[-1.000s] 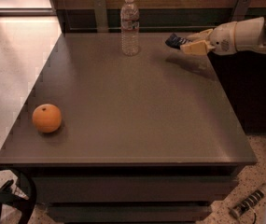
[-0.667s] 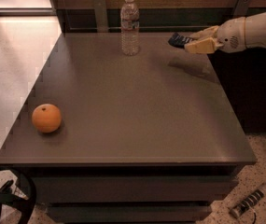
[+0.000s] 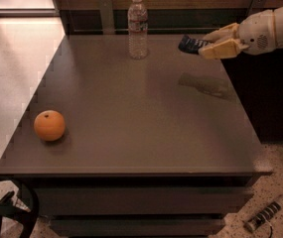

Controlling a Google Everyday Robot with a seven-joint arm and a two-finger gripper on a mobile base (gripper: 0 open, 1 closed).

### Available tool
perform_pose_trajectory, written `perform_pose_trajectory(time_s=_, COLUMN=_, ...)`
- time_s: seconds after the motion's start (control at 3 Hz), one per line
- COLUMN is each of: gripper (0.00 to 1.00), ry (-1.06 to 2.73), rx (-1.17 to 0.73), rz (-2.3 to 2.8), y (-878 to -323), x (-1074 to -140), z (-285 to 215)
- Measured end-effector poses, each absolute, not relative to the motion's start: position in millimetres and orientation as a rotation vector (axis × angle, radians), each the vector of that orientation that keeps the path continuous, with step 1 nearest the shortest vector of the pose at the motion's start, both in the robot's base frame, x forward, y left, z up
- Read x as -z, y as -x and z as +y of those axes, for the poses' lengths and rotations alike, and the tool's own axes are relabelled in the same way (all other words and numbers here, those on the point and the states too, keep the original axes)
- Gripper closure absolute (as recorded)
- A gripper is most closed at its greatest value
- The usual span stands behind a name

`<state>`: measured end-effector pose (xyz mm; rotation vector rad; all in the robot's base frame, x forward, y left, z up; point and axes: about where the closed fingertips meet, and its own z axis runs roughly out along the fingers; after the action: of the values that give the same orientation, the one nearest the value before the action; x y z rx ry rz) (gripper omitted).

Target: Move rxbar blueberry near orange

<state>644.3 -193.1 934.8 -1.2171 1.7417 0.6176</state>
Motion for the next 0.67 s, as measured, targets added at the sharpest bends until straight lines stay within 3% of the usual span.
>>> perform_pose_trajectory(time_s=0.67, gripper=1.0, ry=1.413, rx=-0.684, rz=1.639, y=-600.0, x=-938.8, z=-153.9)
